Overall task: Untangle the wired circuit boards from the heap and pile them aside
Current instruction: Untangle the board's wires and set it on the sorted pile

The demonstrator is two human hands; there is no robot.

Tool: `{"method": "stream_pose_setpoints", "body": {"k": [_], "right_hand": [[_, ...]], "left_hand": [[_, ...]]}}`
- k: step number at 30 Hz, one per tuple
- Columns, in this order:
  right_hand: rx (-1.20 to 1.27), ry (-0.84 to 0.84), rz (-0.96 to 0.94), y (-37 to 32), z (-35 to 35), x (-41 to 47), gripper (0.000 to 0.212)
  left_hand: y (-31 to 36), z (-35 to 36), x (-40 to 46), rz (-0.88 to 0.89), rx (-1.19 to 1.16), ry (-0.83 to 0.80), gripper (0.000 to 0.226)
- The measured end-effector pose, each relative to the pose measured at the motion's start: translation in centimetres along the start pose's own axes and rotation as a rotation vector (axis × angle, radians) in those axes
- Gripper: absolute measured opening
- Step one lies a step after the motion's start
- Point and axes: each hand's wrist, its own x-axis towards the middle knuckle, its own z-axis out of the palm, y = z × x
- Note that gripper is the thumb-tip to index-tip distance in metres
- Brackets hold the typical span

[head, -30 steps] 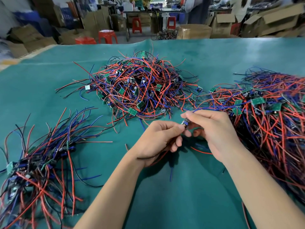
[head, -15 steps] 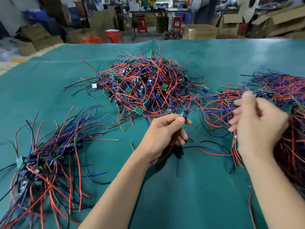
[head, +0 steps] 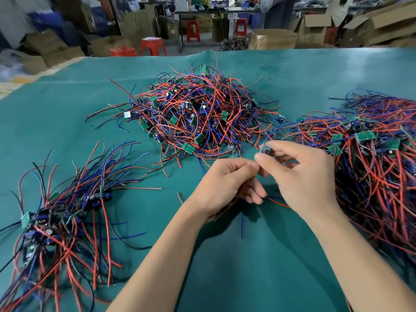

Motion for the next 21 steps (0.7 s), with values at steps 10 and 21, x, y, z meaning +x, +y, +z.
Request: {"method": "stream_pose_setpoints", "body": {"k": [10, 21], "right_hand": [[-0.055, 0.518, 0.084, 1.8, -3.3, 2.1, 0.018], [0.020, 0.627, 0.142, -0.4, -6.1, 2.3, 0.016]], "left_hand": [[0.3, 0.6, -0.5, -0.092, 0.075, -0.179, 0.032], [0.0, 0.5, -0.4, -0.135, 0.010, -0.097, 0.023]]}}
